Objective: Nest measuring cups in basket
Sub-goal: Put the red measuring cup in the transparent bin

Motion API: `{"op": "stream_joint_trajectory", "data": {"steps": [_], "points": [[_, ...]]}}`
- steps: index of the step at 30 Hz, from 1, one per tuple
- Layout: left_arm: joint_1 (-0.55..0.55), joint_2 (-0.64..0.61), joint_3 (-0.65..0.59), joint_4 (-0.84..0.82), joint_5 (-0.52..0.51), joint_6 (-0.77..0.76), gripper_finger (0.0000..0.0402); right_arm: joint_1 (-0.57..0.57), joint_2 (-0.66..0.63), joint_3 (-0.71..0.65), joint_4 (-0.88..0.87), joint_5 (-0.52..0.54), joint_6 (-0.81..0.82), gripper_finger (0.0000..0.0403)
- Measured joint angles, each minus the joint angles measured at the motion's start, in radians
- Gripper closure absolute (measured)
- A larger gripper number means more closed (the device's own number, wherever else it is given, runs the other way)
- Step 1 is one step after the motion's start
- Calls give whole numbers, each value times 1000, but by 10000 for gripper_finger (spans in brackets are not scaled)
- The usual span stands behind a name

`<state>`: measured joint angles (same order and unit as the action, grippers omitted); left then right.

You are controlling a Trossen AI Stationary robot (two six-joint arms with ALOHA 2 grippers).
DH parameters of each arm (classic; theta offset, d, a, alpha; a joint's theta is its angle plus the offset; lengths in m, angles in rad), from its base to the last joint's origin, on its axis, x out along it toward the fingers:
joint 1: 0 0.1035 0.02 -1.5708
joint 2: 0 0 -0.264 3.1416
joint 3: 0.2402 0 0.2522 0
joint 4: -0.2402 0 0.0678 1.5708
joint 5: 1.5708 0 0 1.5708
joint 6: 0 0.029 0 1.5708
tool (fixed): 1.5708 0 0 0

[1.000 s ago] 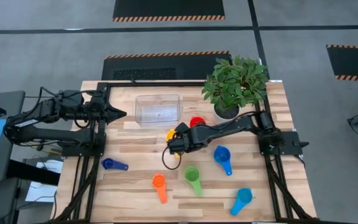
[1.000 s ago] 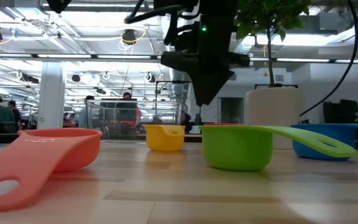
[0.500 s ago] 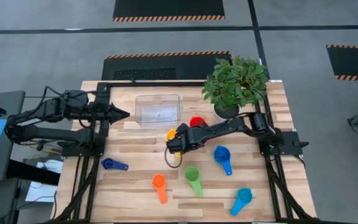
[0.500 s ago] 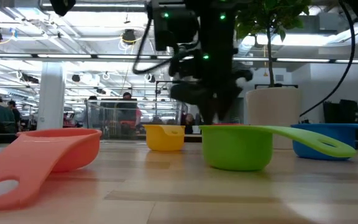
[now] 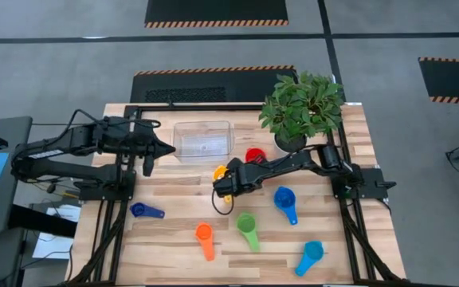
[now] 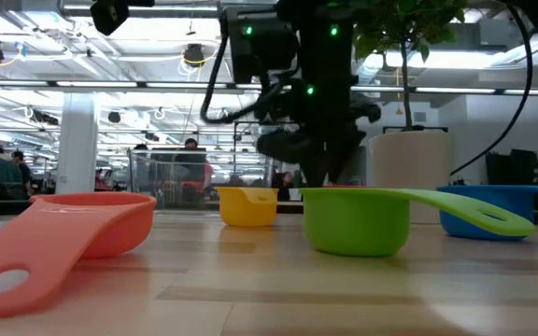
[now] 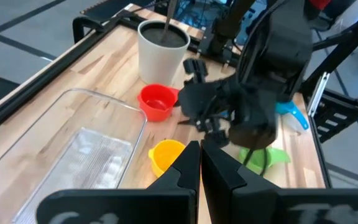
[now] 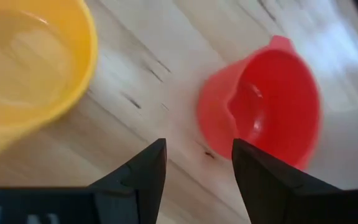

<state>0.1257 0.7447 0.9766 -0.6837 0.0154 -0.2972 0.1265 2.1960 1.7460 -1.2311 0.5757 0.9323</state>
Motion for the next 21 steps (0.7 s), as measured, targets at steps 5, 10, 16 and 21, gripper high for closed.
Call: {"op": "stream_joint_trajectory", "data": {"steps": [5,10,16,21], "points": [[0,23,0,6,1,6,401,-8,-4,15,-26,-12,8,203],[0,23,0,25,7,5,401,-34,3,-1,-6,-47,13,207],[0,18,1,65,7,10,401,-54,2,-1,-4,-51,6,207],[0,19,1,65,7,16,401,-56,-1,-1,-7,-52,4,209]]}}
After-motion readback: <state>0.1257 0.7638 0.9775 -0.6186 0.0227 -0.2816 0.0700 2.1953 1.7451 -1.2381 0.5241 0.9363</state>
